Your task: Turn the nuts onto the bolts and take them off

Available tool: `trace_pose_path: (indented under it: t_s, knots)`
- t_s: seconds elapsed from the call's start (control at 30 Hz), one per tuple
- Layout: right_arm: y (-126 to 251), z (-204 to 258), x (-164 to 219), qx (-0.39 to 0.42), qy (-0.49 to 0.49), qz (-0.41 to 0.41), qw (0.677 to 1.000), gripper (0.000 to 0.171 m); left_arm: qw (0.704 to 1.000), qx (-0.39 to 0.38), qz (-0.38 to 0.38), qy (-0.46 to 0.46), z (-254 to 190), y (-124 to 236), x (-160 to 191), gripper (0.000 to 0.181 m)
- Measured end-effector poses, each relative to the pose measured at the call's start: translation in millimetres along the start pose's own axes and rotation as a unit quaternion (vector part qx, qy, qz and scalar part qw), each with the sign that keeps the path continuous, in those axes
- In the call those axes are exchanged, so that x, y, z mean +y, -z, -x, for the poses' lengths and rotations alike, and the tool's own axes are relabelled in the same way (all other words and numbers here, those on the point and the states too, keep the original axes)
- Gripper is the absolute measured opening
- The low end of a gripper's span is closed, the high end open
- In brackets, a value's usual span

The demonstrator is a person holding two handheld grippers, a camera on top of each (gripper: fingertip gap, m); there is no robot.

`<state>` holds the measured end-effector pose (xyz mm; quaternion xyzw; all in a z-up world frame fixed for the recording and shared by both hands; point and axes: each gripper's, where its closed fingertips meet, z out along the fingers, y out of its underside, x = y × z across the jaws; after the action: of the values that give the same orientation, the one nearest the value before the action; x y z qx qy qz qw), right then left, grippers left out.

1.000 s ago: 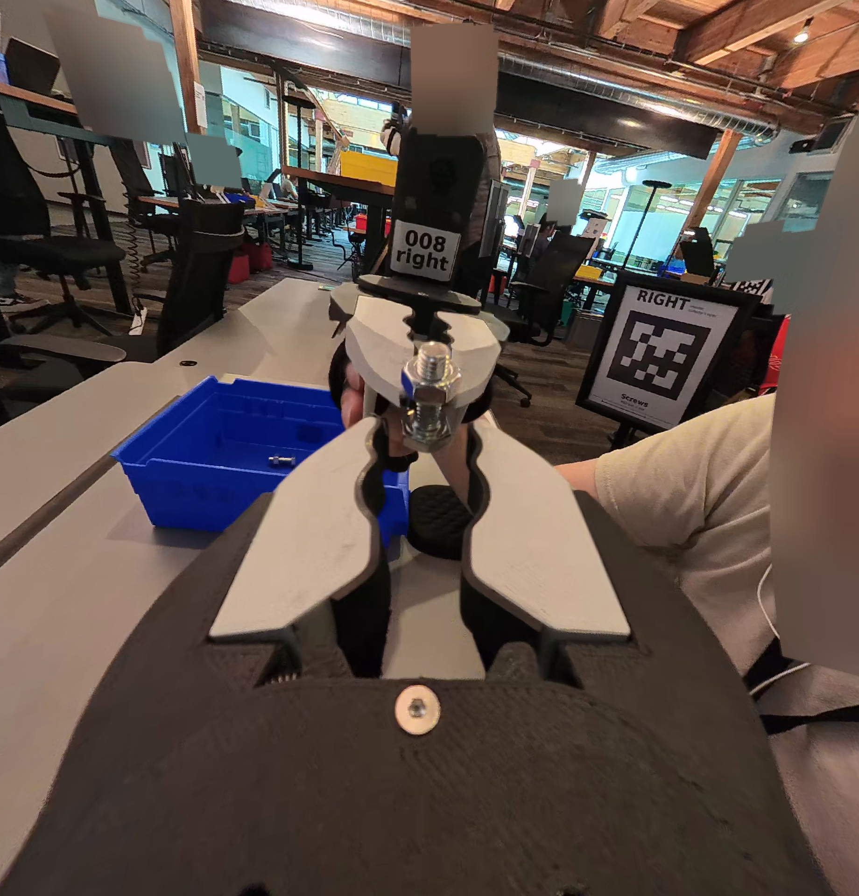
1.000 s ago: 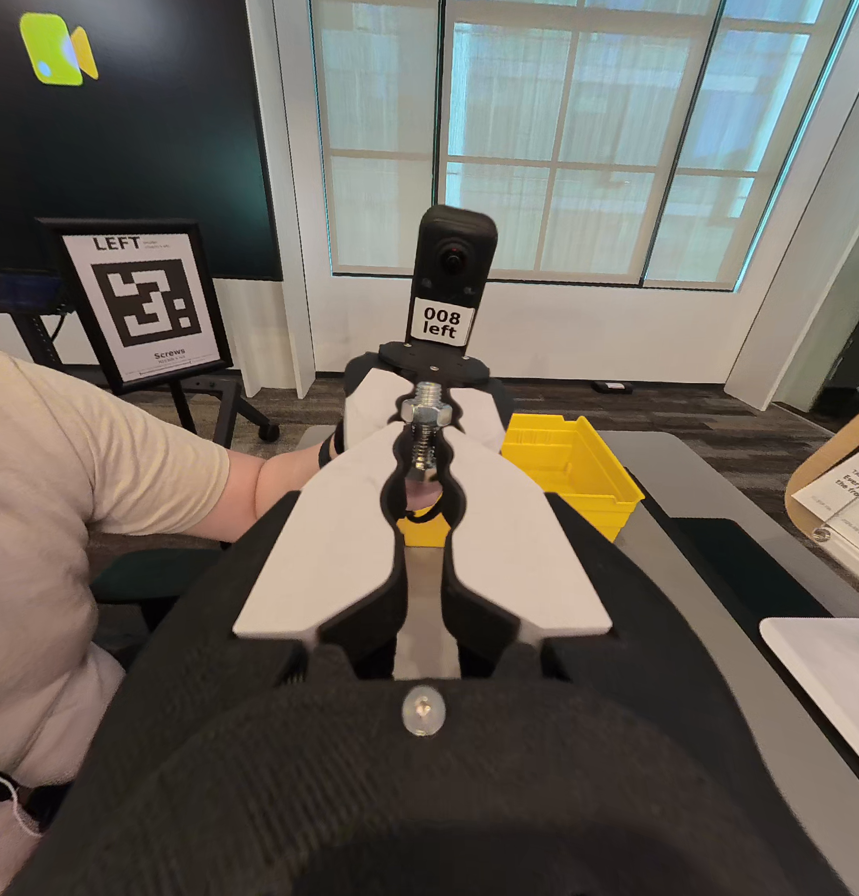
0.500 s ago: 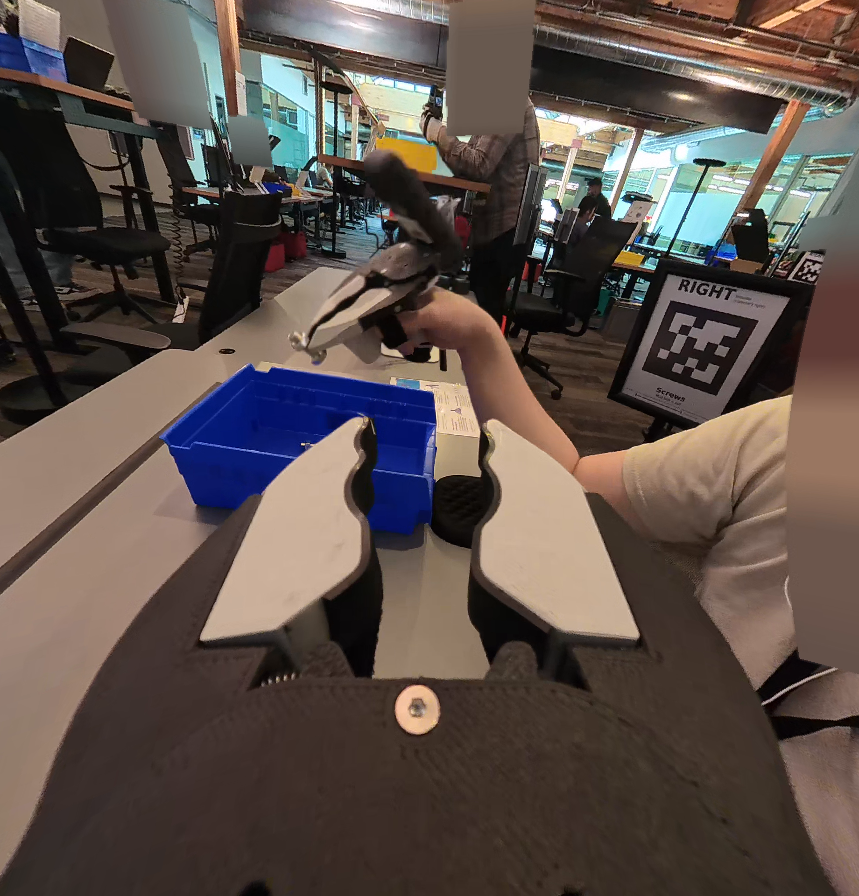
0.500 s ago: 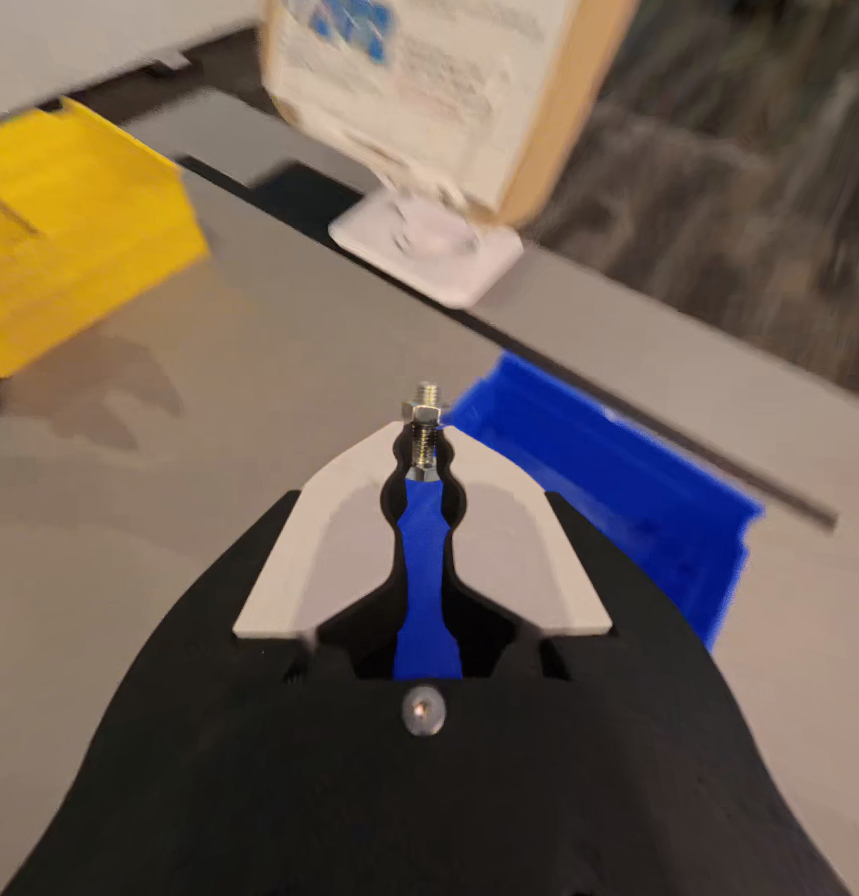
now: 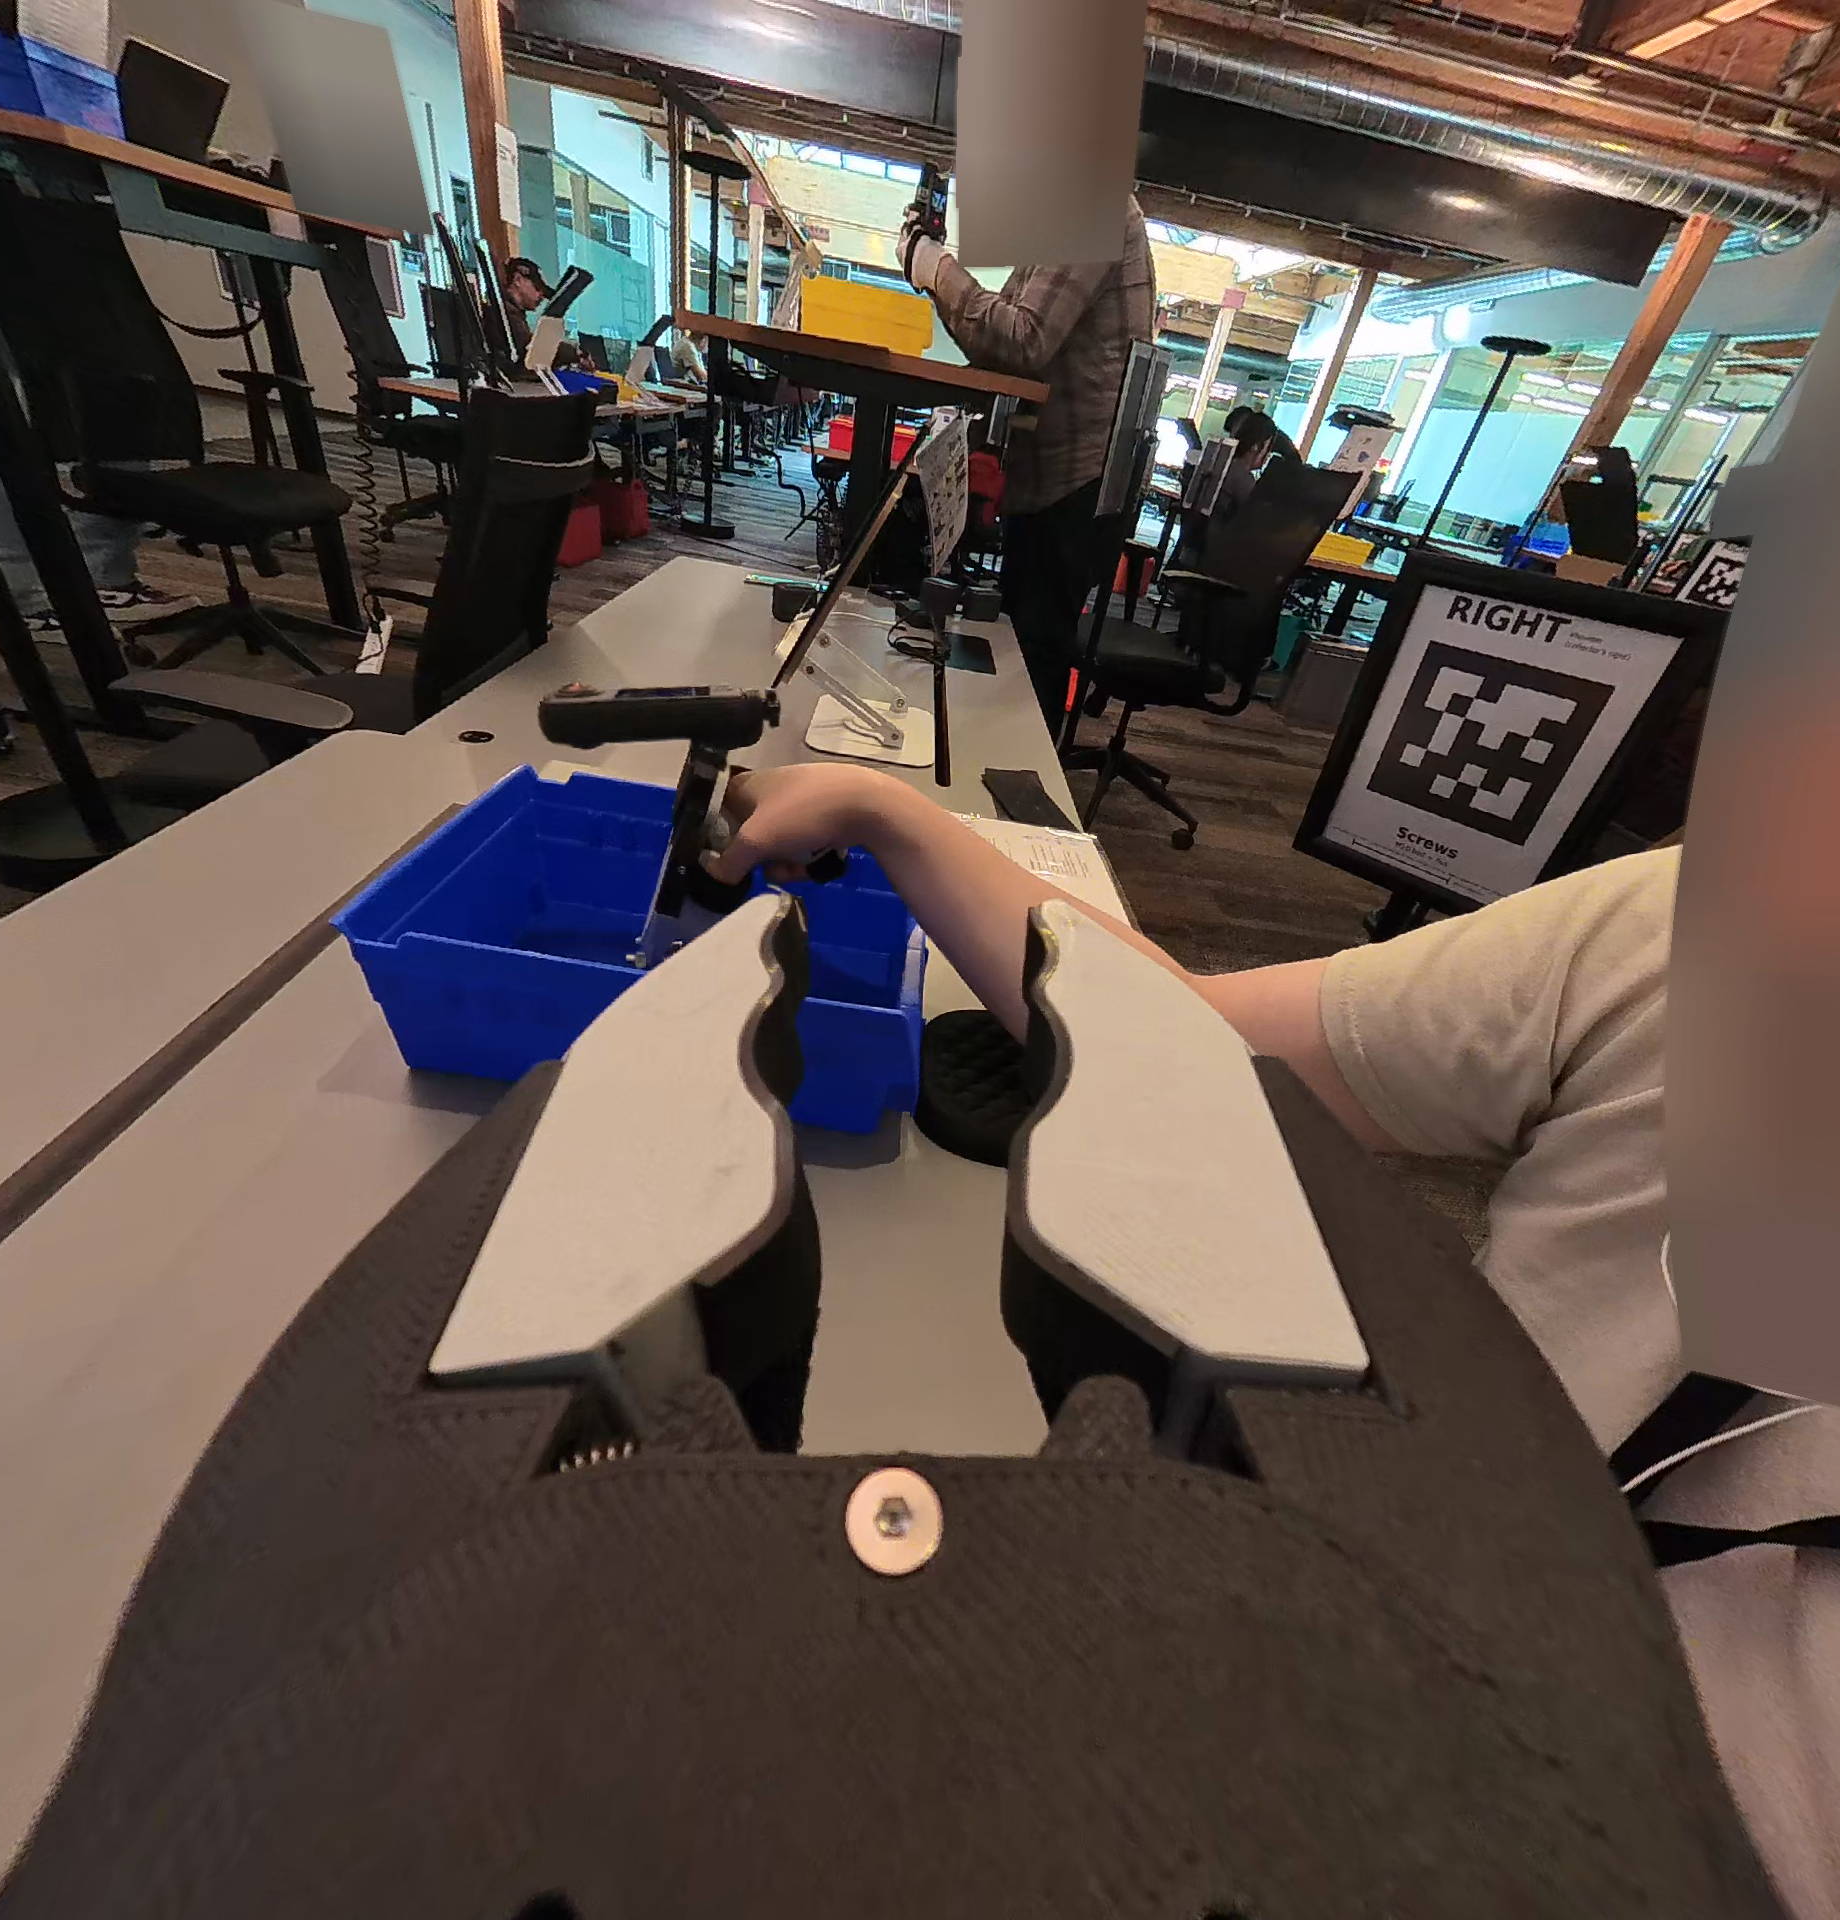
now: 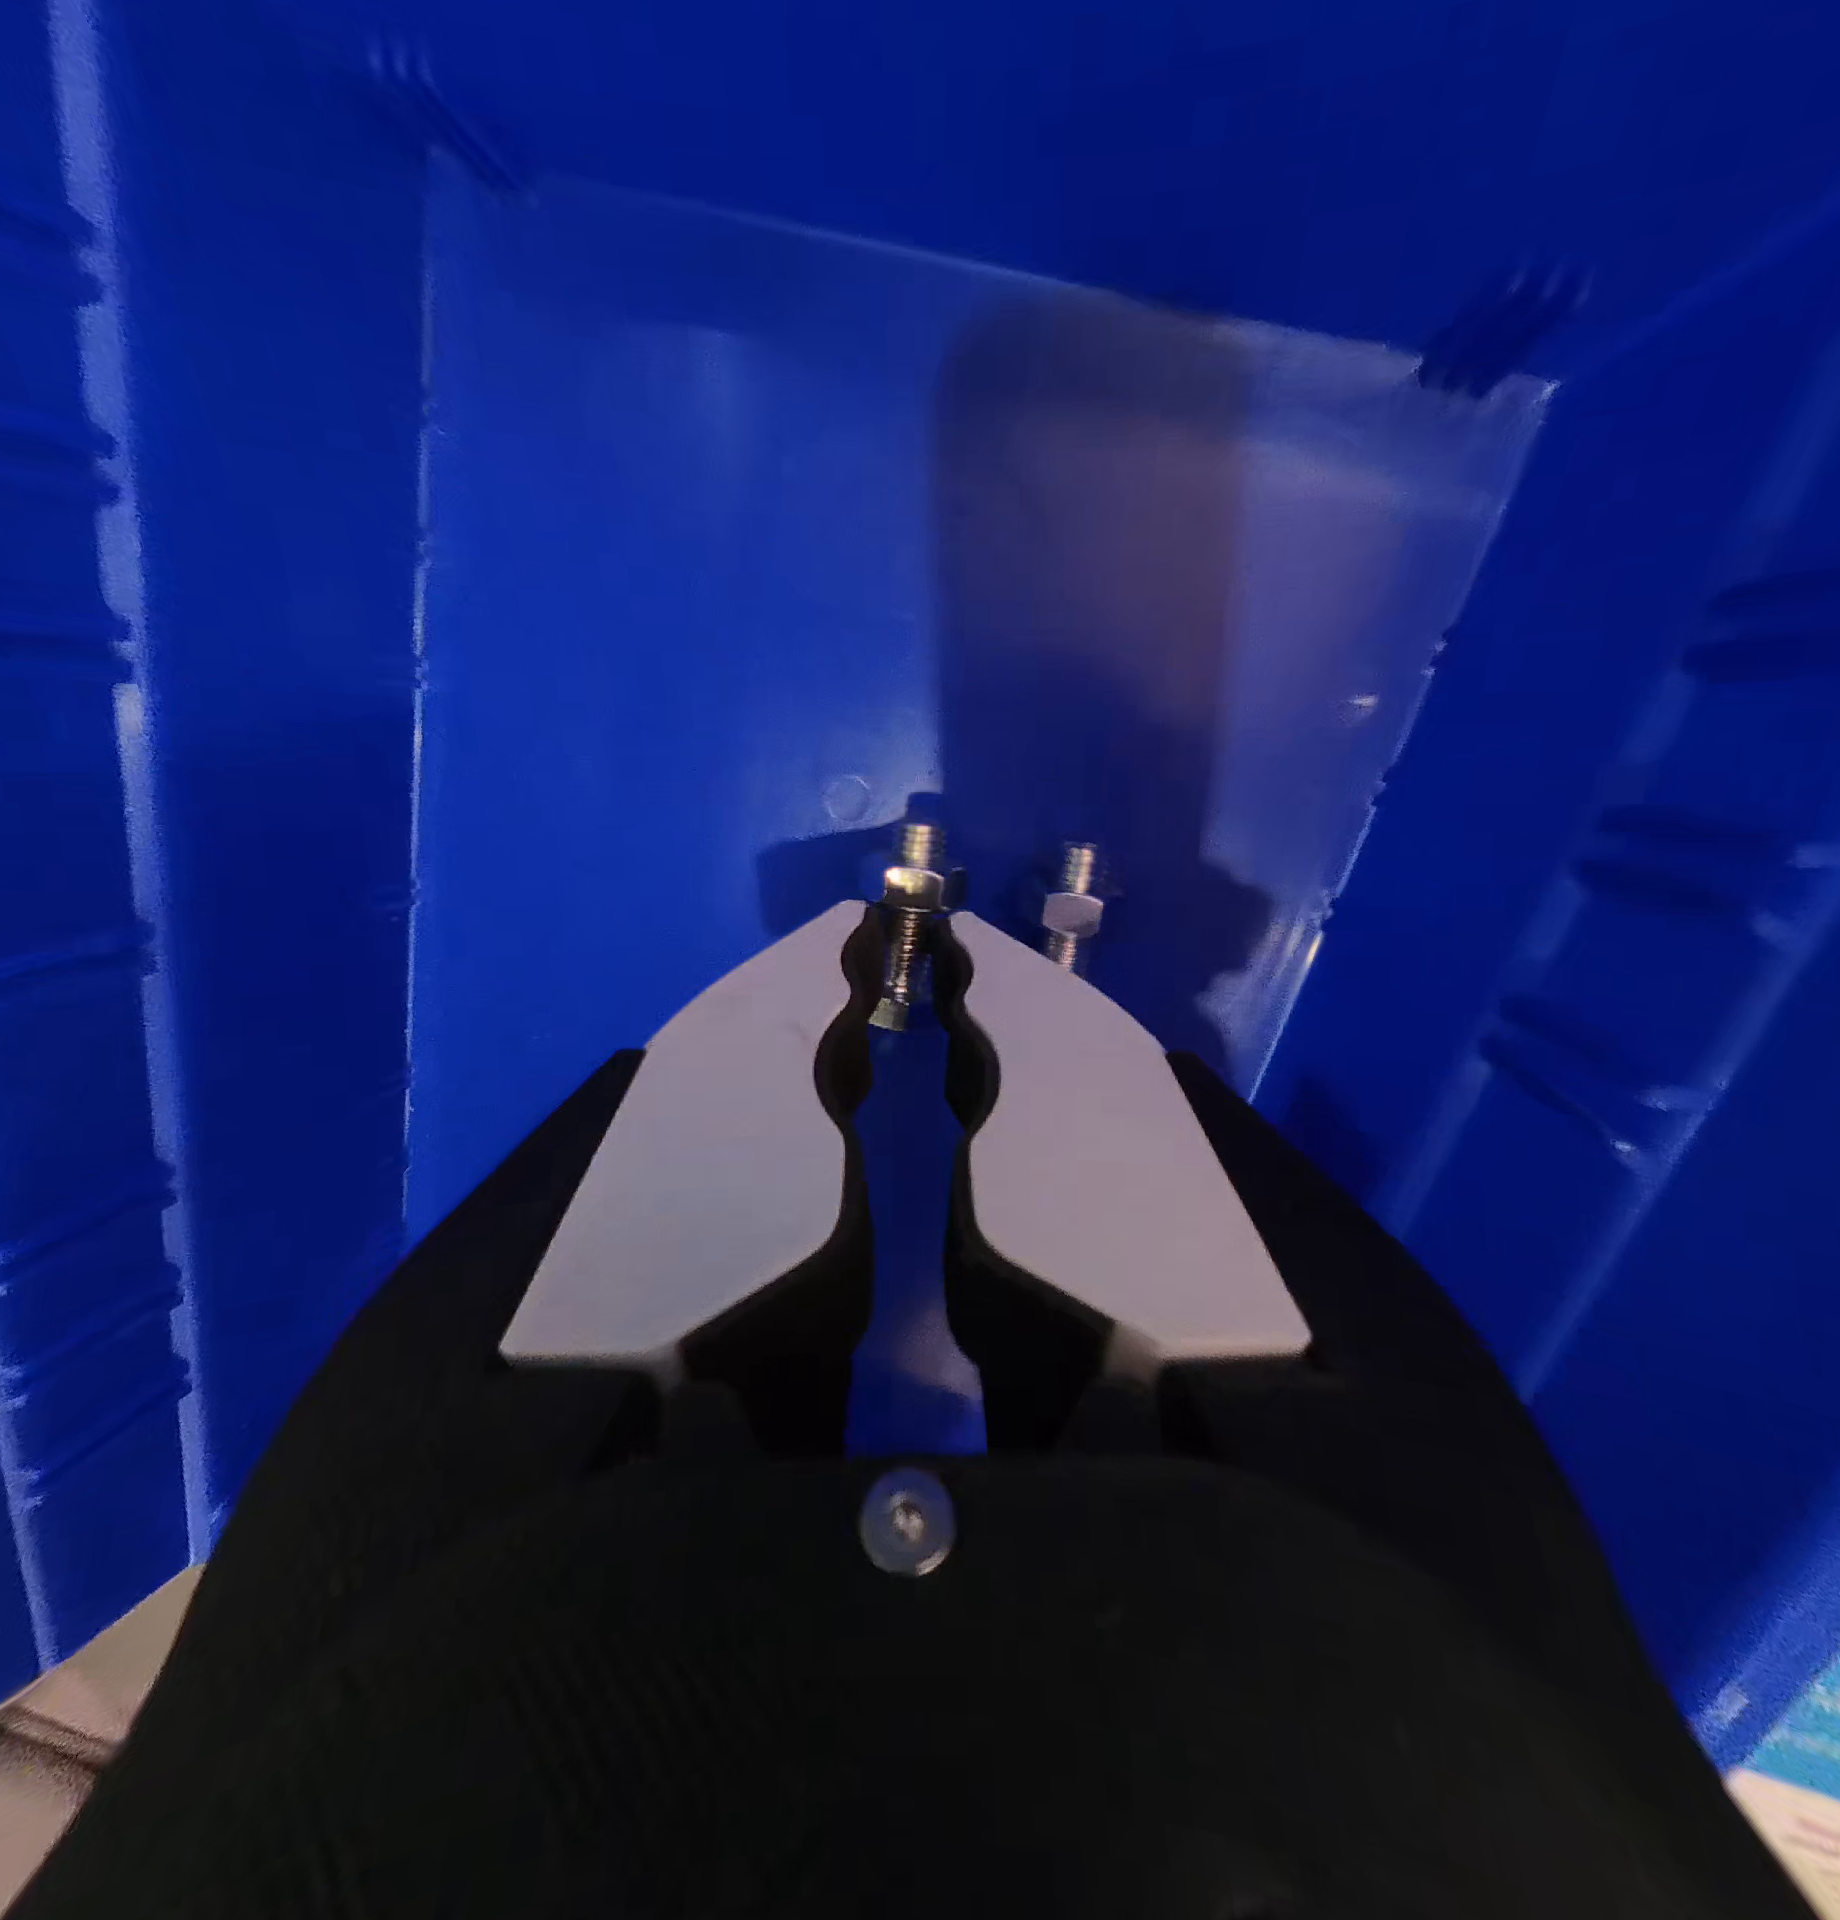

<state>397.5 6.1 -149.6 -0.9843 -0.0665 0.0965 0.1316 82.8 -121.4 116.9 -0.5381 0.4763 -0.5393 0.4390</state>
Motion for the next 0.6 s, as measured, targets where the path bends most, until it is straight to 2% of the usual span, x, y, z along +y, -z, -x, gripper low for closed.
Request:
trace_pose_path:
  t_s: [0.3, 0.4, 0.5, 0.6]
  knots:
    - [0.8, -2.6, 8.0, 0.03, 0.008, 0.04, 0.999, 0.013, 1.0, -0.005, 0.009, -0.009, -3.0, 4.5, -2.7, 0.041]
    - [16.2, 8.4, -3.2, 0.016, 0.022, 0.003, 1.0, 0.015, 0.999, -0.028, 0.003, -0.025, -2.5, 22.0, -15.9, 0.044]
    - [40.3, 22.5, -19.0, 0.014, 0.051, -0.051, 0.997, 0.019, 0.991, -0.122, -0.005, -0.059, 13.5, 59.2, -33.9, 0.045]
    - [70.9, 41.0, -39.5, 0.017, 0.091, -0.128, 0.987, 0.019, 0.959, -0.269, 0.039, -0.084, 43.9, 116.0, -35.9, 0.05]
